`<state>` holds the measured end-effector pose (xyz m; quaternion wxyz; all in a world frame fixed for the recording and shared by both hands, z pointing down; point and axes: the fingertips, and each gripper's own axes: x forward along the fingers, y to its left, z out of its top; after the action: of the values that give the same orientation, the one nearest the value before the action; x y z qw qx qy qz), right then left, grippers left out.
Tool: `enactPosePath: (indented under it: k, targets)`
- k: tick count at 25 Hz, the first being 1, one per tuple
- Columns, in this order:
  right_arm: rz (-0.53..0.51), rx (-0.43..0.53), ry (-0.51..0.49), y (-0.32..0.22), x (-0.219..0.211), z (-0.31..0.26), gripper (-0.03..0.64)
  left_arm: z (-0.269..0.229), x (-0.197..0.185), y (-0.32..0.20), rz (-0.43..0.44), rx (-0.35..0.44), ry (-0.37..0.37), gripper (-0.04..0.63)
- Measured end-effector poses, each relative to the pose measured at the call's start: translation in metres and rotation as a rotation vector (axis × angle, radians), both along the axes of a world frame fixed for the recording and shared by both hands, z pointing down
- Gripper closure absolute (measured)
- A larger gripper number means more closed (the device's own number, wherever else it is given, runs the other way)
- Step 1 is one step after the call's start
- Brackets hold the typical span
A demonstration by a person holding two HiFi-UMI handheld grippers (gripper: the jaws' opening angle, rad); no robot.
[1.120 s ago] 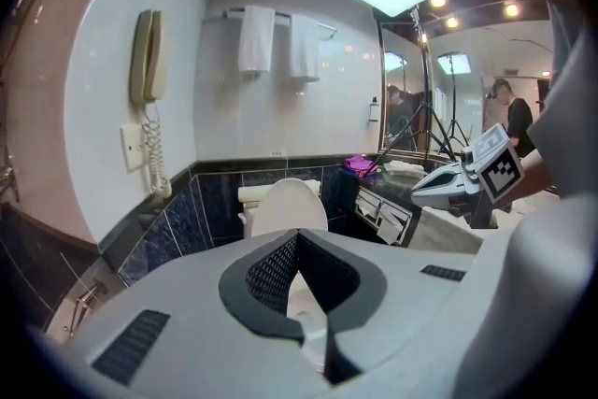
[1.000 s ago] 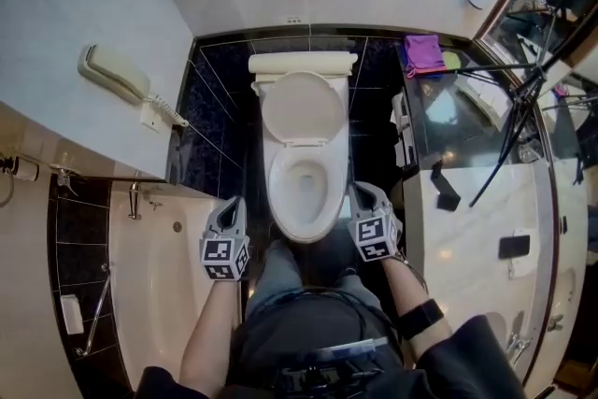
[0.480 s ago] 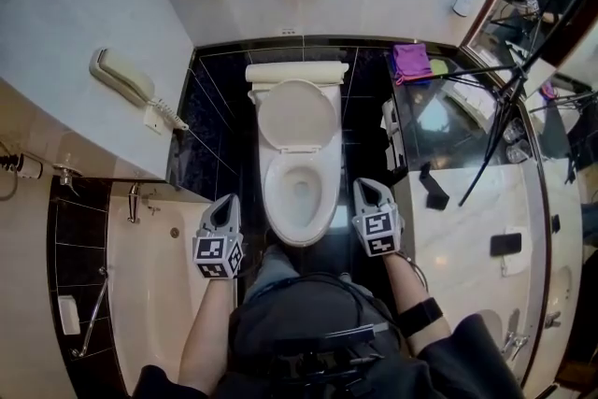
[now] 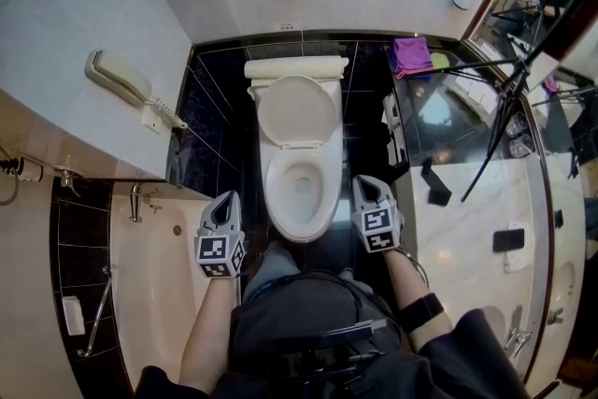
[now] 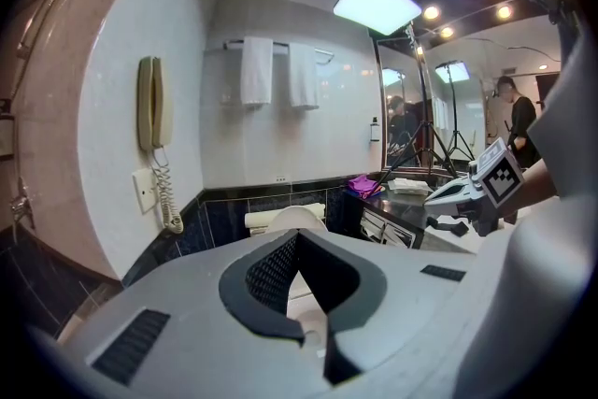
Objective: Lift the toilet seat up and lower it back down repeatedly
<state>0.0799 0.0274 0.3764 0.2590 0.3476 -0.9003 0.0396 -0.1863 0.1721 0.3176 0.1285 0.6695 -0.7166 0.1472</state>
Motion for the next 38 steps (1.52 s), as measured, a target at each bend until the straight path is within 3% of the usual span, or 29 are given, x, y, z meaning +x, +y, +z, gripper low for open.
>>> enactPosePath:
  k: [6,17,23,29,38]
  targets:
    - [0.090,-0.082,-0.024,-0.014,0.005,0.025,0.592,0.007,-0.009,-0.015,0.020,-0.014,-0.026,0.595]
    - [0.202,-0.397,-0.085,-0.004,0.009,0.150,0.422,0.049,-0.012,-0.042,0.102,-0.091,-0.064,0.595]
    - [0.303,-0.551,-0.104,0.005,0.014,0.237,0.414,0.102,-0.008,-0.049,0.174,-0.140,-0.116,0.595]
    - [0.384,-0.775,-0.191,0.037,0.019,0.333,0.416,0.171,-0.012,-0.053,0.145,-0.165,-0.083,0.595]
    - [0.502,-0.964,-0.297,0.062,0.023,0.454,0.417,0.245,-0.009,-0.074,0.120,-0.149,-0.057,0.595]
